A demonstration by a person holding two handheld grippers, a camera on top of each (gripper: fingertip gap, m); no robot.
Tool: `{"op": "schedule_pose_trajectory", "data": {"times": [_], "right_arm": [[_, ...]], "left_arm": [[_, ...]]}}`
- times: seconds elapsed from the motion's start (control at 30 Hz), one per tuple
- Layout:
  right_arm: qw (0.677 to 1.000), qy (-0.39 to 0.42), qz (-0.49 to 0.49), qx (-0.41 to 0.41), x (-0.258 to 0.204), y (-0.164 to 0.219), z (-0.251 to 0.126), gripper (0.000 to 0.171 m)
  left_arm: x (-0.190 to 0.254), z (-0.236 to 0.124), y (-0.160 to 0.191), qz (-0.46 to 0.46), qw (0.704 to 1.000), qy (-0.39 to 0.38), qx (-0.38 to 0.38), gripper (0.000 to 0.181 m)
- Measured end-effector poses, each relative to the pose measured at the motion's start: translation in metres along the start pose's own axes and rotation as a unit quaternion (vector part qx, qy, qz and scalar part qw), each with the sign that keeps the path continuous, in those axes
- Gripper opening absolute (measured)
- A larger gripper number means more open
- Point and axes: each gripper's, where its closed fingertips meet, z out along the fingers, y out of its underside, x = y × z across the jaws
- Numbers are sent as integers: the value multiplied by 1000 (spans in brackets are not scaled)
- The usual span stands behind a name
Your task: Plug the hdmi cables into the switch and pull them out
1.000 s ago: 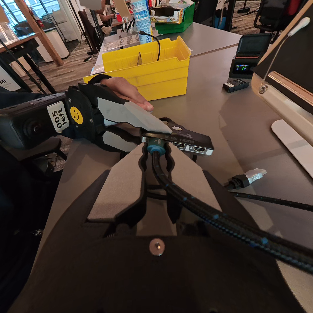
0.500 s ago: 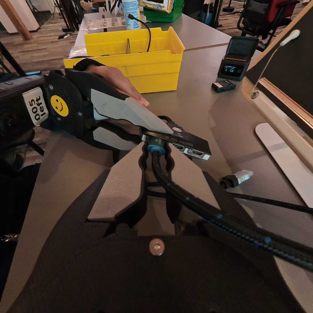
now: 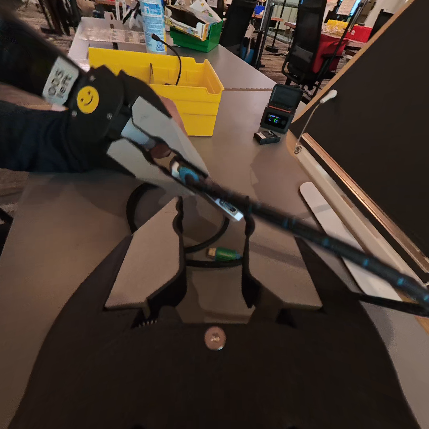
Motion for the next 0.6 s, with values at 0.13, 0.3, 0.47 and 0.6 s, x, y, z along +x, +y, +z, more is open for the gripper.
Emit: {"op": "schedule_pose_trajectory", "data": {"times": [0.13,0.3,0.47,0.6], "right_arm": [[999,-35,-10,-16,-12,7,2,58],[996,-63,-41,-56,-31,21,19,53],[992,-118,-35,-41,-52,17,22,22],[993,-101,-17,-66,-51,14,26,19]], "left_arm": [[-6,-14,-22,-91,992,44,78,17],[13,-25,-46,-148,969,135,144,17],[20,-27,-48,-175,959,169,148,17],[10,-31,-43,-245,938,196,145,20]]}}
